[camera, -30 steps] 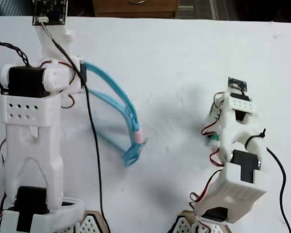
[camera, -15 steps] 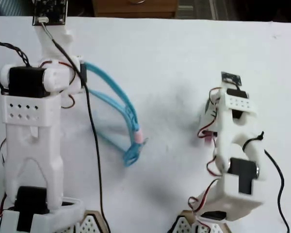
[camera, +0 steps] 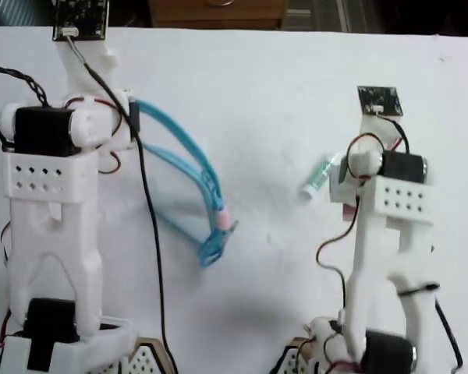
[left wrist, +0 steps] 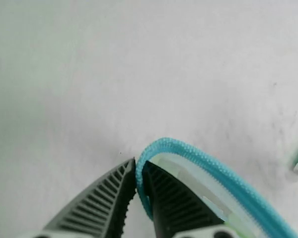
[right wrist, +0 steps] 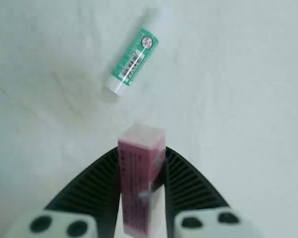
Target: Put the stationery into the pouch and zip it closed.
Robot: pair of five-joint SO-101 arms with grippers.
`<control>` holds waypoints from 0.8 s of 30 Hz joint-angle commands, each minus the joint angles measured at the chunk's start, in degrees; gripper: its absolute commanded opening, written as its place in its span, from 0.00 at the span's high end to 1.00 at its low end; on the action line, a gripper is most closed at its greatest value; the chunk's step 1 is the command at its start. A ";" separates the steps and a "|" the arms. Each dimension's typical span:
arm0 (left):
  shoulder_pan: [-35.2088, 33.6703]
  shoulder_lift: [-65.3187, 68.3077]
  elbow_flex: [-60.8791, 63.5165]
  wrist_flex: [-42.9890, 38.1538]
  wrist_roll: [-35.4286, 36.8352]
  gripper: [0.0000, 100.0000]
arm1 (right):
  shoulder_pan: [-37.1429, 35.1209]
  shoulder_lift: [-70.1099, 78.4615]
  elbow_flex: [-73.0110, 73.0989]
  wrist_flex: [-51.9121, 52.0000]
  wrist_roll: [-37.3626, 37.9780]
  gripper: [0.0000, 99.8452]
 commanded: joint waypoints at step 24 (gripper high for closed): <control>0.22 0.22 -1.49 1.85 0.09 0.98 | -45.76 -15.60 -3.34 -41.19 -21.45 0.98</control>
